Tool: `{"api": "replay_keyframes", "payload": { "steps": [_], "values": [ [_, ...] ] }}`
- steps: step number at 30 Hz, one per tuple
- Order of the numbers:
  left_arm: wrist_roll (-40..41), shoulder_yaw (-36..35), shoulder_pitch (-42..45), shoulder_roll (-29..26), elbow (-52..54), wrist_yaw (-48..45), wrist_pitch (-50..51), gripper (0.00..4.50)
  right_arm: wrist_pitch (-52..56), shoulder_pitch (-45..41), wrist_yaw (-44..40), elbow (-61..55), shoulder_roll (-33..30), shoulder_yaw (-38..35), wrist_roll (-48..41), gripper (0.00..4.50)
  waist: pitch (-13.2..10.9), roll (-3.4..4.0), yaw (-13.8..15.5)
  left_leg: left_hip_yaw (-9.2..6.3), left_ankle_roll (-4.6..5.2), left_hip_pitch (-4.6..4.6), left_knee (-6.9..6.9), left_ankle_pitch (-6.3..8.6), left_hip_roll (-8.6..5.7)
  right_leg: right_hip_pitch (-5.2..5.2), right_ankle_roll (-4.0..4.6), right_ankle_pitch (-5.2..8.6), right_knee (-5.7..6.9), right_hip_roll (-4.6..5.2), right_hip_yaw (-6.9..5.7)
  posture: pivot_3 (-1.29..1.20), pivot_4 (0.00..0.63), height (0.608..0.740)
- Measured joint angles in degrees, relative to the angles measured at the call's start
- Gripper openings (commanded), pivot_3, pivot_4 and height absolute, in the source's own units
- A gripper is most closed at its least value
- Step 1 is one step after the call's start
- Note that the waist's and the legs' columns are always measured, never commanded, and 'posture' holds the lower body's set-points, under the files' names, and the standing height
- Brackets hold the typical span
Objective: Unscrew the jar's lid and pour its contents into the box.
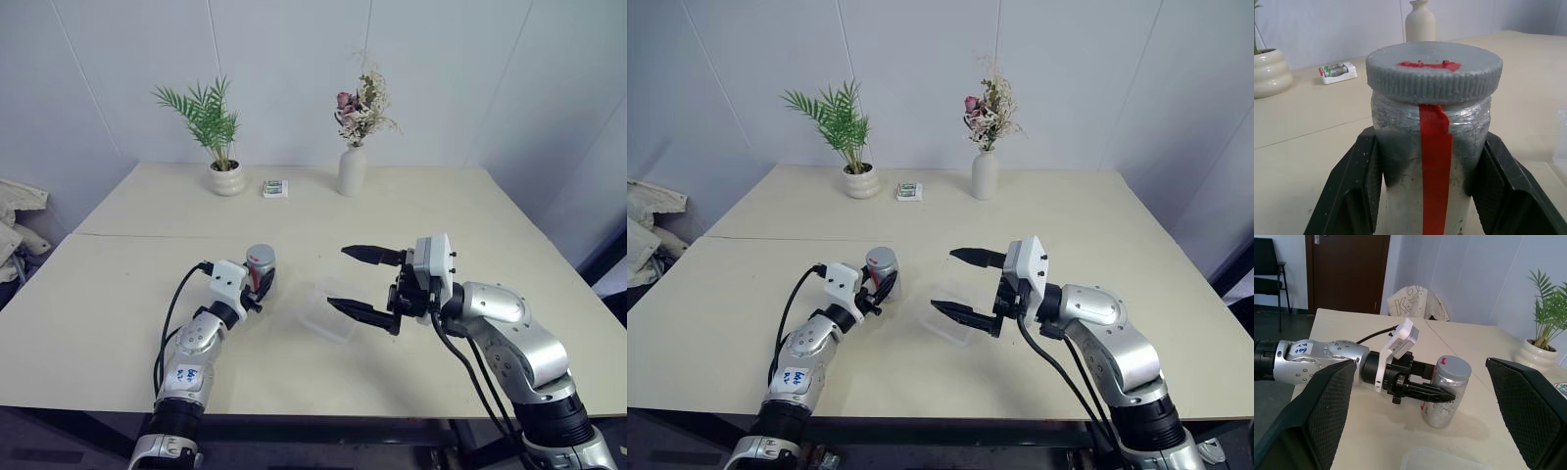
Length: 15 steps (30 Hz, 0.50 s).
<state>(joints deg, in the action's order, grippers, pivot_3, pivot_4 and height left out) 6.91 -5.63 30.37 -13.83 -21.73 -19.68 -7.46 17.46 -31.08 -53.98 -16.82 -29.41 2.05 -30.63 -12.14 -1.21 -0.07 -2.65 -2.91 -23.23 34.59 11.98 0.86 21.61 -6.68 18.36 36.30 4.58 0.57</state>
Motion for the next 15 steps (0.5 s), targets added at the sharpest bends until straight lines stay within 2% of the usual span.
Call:
{"api": "replay_keyframes", "payload": {
  "steps": [4,9,15],
  "values": [
    [4.1,0.5,-1.2,-1.3,3.5,-7.3,1.2,2.06,0.9,-0.1,1.5,-0.5,0.5,0.1,0.0,4.50,0.0,0.00,-0.2,0.01,-0.02,-0.02,-0.07,0.00,0.02,0.02,0.00,0.00,-0.06,0.00,0.00,0.00,0.150,0.740],
    [13.9,1.2,-5.1,-12.0,16.9,-24.3,9.1,2.06,11.6,-2.3,8.8,-6.7,0.8,0.6,-1.5,4.50,0.0,0.02,-0.6,0.03,-0.17,0.00,-0.42,-0.04,0.12,0.17,0.15,0.08,-0.11,-0.04,-0.01,0.00,0.150,0.740],
    [18.7,2.6,-5.2,-15.2,23.9,-31.5,17.4,2.06,22.2,-6.6,17.4,-11.2,3.6,2.4,-3.5,4.50,0.0,0.03,-0.2,0.02,-0.10,-0.02,-0.43,0.00,0.12,0.14,0.18,0.08,-0.25,-0.02,-0.01,0.00,0.150,0.740]
  ]
}}
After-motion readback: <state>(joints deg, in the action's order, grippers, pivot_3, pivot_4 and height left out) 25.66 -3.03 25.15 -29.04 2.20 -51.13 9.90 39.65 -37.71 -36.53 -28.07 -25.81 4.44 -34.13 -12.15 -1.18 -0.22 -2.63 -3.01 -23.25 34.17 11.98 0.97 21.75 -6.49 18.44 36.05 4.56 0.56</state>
